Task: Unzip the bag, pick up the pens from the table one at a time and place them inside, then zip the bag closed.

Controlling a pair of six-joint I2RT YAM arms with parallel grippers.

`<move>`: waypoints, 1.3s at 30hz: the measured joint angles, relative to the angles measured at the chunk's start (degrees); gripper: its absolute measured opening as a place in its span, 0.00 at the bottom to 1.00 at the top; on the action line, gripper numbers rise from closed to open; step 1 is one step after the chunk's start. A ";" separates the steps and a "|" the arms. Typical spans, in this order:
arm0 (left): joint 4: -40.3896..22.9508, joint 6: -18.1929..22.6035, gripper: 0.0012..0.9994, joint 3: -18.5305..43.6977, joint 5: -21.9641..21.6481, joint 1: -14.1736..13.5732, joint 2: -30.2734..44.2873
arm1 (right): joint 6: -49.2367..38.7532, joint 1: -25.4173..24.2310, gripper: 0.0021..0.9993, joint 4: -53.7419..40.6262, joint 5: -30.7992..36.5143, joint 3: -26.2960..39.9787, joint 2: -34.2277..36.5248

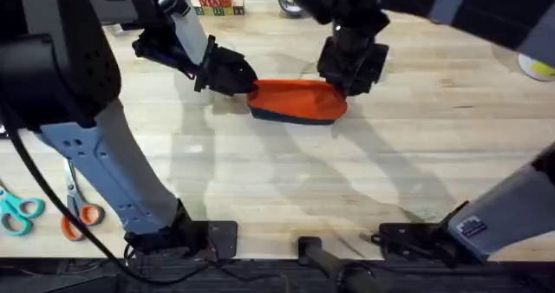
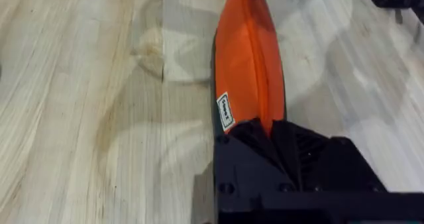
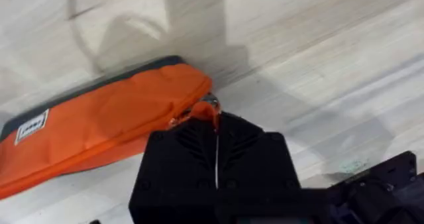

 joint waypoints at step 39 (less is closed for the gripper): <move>-0.01 0.00 0.04 0.00 0.01 -0.02 0.01 | -5.16 -7.88 0.03 -0.18 -0.05 -0.79 1.34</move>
